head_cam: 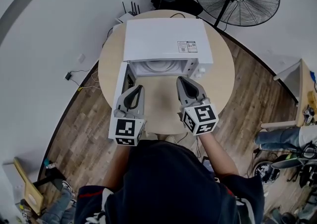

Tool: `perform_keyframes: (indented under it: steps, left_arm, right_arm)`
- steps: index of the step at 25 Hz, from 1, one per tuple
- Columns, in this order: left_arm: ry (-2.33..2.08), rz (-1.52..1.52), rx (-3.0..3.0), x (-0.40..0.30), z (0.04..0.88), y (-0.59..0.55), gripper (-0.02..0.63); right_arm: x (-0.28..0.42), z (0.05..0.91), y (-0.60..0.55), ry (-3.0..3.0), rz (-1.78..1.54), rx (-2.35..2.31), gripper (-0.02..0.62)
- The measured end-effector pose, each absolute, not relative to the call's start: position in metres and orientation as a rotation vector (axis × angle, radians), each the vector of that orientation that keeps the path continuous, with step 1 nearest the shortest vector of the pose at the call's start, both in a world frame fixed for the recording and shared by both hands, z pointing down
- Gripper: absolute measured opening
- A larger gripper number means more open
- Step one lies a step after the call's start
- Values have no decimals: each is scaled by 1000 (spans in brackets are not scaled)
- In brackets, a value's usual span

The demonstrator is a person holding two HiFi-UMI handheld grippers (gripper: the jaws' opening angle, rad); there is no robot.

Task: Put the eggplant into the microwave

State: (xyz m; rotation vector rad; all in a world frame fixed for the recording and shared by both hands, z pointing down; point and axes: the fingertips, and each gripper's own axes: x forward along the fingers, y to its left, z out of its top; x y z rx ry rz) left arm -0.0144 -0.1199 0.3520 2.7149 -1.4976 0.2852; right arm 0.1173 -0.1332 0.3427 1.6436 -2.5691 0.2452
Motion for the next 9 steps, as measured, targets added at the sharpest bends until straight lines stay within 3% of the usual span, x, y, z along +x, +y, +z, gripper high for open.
perform_keyframes:
  steps: [9]
  left_arm:
    - [-1498,272,2712,-17,351,-118,18]
  right_arm:
    - [111,342,-132,-2564,233,1646,11]
